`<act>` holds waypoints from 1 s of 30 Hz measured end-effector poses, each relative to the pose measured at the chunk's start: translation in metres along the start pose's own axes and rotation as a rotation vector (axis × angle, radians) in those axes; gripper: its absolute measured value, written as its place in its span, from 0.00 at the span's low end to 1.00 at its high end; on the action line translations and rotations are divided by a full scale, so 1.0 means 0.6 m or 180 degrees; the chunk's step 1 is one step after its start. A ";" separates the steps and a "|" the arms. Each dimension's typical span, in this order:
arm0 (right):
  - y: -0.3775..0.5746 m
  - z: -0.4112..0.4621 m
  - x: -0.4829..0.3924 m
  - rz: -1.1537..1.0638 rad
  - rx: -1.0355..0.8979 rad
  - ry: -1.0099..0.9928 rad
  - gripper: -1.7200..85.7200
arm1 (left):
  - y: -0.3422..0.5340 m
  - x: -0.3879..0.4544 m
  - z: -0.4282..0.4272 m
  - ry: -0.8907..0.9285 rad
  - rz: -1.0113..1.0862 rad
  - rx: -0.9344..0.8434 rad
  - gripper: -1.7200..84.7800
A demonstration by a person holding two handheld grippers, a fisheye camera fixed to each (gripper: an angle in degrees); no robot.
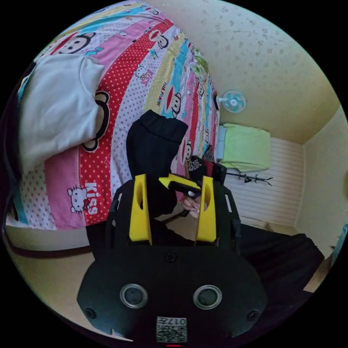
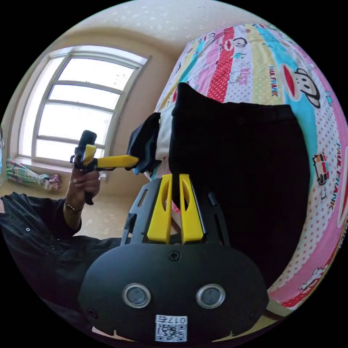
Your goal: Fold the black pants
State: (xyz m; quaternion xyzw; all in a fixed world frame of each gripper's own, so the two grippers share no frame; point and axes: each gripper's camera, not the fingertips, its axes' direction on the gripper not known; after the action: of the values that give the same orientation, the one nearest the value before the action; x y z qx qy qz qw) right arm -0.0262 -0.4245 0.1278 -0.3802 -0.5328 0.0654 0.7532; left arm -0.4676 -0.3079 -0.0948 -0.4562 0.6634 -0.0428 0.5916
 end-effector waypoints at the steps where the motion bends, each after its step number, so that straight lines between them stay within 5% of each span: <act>1: 0.010 0.015 -0.001 0.0030 0.0011 -0.0079 0.06 | -0.011 -0.004 0.022 -0.0150 -0.0025 -0.0075 0.24; 3: 0.027 0.016 0.006 0.0165 0.0137 -0.0178 0.06 | -0.038 -0.041 0.117 -0.0355 -0.0293 -0.0597 0.19; 5: 0.043 0.004 0.018 0.0276 0.0144 -0.0179 0.06 | -0.033 -0.061 0.158 0.0092 -0.0363 -0.0663 0.13; 13: -0.001 -0.207 0.162 0.0358 0.0387 0.0881 0.13 | 0.094 -0.028 0.159 -0.0250 -0.0301 0.0110 0.07; 20: -0.093 -0.107 0.325 0.0831 0.0029 0.1086 0.19 | 0.199 -0.002 0.203 -0.0488 -0.0297 0.0484 0.07; 22: -0.071 -0.096 0.289 0.0843 0.0124 0.1487 0.14 | 0.229 0.000 0.213 -0.0528 -0.0372 0.0605 0.06; 24: -0.051 -0.103 0.254 0.0765 -0.0034 0.0977 0.08 | 0.271 0.001 0.224 -0.0550 -0.0489 0.0705 0.06; 28: 0.095 -0.245 0.116 0.0150 0.0680 -0.0640 0.06 | 0.346 0.008 0.225 -0.0654 -0.0600 0.0777 0.06; 30: 0.173 -0.326 0.030 -0.0268 0.0890 -0.0886 0.06 | 0.417 0.030 0.200 -0.0644 -0.0567 0.0905 0.05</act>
State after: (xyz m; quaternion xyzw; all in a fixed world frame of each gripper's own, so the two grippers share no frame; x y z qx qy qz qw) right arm 0.1799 -0.4408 0.0465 -0.2366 -0.6329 0.1591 0.7199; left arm -0.5052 -0.1168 -0.2930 -0.4269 0.5448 -0.1422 0.7076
